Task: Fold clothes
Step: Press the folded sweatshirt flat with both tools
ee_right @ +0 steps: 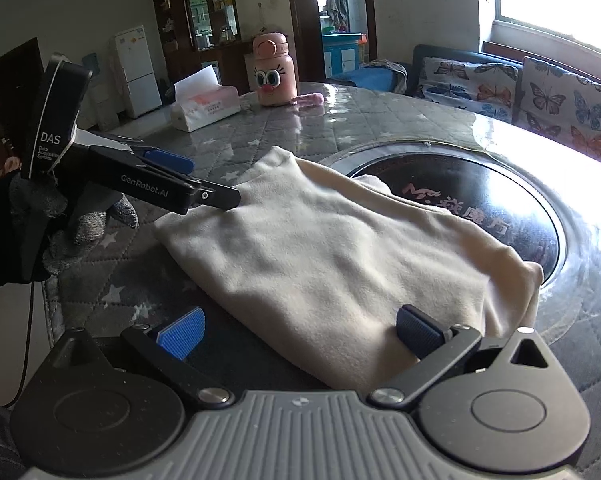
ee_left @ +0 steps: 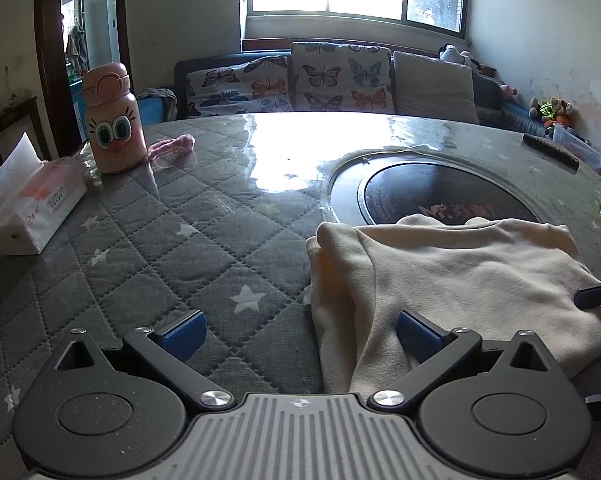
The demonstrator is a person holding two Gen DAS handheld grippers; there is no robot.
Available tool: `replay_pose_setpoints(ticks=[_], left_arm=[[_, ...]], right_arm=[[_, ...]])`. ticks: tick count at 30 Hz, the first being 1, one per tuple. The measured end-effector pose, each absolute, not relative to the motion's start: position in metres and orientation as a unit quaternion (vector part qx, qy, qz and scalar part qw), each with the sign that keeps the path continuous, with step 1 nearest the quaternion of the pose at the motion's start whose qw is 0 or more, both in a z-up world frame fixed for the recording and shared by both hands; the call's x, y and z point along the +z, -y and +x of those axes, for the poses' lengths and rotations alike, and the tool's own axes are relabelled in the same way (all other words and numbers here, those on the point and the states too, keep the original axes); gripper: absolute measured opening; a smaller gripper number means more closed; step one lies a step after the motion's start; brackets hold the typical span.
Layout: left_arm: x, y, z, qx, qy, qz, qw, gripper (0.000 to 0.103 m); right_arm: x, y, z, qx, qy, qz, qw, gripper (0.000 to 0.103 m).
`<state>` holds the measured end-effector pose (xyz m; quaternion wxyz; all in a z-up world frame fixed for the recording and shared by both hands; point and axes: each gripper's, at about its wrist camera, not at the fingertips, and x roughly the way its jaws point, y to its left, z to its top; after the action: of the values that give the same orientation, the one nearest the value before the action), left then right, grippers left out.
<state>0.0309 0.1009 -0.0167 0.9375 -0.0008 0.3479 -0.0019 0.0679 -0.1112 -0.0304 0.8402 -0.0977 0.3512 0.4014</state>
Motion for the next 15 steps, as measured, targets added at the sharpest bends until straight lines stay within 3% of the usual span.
replay_pose_setpoints(ticks=[15], left_arm=[[-0.016,-0.095,0.06,0.001,-0.351,0.026,0.936,0.103]], right_arm=[[-0.025,0.11,0.095,0.396,-0.358,-0.079,0.842,0.103]])
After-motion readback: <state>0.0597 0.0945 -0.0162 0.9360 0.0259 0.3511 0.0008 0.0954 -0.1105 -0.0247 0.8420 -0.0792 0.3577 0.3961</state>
